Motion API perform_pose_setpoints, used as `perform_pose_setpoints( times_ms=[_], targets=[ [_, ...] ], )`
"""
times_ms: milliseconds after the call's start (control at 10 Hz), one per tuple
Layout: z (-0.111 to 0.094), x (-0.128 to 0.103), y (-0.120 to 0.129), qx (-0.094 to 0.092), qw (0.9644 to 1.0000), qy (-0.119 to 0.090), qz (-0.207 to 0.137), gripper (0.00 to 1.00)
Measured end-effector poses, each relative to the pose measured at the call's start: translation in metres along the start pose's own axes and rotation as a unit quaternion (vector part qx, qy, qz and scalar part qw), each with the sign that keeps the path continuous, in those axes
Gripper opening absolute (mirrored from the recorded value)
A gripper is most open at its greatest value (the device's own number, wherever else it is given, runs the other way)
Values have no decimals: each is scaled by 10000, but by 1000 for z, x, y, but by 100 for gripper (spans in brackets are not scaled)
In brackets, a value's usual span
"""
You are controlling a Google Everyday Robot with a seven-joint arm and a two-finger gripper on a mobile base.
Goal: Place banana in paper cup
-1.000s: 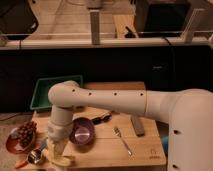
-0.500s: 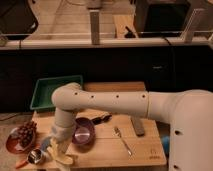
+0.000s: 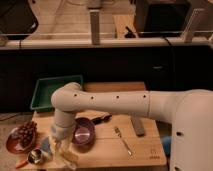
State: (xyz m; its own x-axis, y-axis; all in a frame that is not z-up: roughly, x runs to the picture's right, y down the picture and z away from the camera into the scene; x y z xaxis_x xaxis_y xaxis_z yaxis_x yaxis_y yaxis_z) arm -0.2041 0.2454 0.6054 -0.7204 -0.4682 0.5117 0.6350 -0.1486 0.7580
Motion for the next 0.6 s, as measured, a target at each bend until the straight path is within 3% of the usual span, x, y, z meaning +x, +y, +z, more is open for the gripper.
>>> perform_pose_setpoints(
  times_ms=[300,600],
  targets=[
    [-1,12,-1,-51,9995,159,265,80],
    [-20,12,-9,227,9962,626,567,80]
  ],
)
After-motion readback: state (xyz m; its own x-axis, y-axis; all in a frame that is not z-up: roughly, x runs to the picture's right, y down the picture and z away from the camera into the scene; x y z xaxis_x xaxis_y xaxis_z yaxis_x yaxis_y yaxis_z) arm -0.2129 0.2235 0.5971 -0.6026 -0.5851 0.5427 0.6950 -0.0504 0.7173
